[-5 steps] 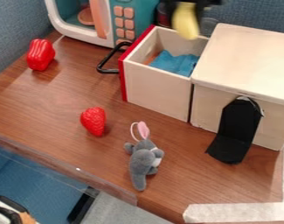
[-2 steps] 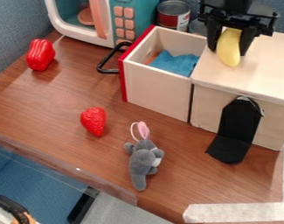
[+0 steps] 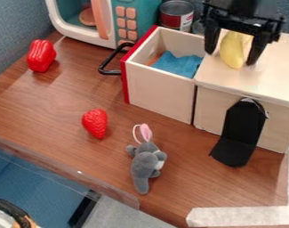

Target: Move the banana to the top of the drawer

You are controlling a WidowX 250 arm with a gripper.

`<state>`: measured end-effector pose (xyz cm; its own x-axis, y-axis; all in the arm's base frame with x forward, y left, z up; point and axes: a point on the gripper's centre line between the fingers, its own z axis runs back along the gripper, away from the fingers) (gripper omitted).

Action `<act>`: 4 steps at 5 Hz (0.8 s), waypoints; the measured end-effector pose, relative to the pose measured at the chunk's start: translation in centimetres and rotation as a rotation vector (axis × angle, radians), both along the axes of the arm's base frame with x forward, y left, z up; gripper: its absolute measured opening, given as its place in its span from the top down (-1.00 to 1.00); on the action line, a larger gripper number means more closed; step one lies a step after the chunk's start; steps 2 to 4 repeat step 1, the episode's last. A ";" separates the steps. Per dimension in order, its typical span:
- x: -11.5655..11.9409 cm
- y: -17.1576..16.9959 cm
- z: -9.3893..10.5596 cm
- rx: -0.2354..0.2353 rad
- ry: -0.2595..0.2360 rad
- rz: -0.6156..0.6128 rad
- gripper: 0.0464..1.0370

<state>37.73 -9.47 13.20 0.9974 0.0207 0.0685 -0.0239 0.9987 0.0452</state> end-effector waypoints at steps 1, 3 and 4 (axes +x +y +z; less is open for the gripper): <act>-0.4 0.0 3.2 -0.023 -0.064 0.002 -0.93; -0.4 0.0 3.2 -0.023 -0.064 0.002 -0.93; -0.4 0.0 3.2 -0.023 -0.064 0.002 -0.93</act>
